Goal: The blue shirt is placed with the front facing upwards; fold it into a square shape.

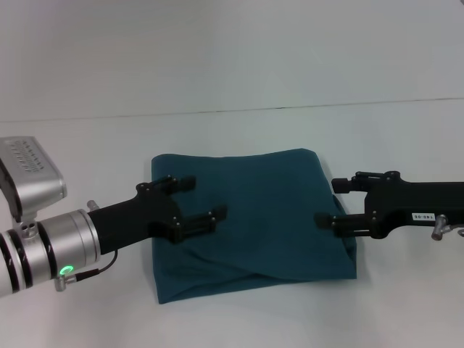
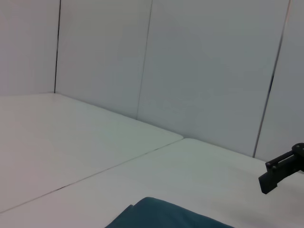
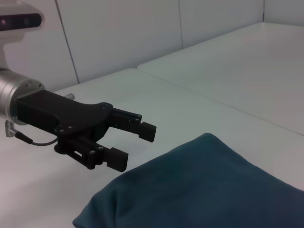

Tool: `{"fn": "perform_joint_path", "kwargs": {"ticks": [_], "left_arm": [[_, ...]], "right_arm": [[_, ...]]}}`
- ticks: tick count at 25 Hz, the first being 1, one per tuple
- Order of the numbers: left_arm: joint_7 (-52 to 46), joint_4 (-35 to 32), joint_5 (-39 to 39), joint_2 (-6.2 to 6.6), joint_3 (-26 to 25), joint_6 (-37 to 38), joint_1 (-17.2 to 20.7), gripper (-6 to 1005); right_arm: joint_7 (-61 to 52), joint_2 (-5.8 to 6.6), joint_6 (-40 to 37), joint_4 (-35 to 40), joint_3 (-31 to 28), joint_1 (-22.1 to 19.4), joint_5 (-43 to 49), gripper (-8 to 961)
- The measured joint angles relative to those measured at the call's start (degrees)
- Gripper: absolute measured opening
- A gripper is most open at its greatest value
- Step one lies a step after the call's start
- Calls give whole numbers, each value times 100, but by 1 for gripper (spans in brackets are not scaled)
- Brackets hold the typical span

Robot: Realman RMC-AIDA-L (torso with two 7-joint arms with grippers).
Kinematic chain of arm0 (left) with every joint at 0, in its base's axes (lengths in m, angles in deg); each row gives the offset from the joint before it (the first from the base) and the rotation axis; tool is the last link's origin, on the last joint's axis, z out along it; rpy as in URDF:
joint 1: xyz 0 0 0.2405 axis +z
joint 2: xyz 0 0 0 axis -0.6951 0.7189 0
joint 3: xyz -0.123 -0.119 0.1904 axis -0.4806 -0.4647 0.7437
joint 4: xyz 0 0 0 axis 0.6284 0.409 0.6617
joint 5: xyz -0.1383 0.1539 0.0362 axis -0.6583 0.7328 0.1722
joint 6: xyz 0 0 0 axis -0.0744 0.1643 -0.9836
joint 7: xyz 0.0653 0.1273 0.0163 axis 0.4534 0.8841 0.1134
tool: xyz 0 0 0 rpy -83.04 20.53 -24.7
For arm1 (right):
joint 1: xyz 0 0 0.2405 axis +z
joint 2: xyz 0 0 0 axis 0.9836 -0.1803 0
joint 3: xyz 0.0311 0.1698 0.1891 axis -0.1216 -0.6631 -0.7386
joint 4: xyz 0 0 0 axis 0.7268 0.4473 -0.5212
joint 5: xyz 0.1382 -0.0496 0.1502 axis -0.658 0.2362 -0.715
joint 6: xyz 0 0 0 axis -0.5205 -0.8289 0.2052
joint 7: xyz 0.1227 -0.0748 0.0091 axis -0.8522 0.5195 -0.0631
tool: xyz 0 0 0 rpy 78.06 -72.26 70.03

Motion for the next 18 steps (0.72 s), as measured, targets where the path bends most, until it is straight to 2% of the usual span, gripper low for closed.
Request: {"fn": "perform_joint_path", "kwargs": {"ticks": [7, 18], "left_arm": [[-113, -58, 260, -23, -59, -40, 22, 858], [-136, -117, 301, -60, -66, -59, 159, 853]], "right_arm": [[-33, -9, 73, -1, 15, 8, -44, 950], [-8, -27, 82, -73, 15, 7, -234, 945]]}}
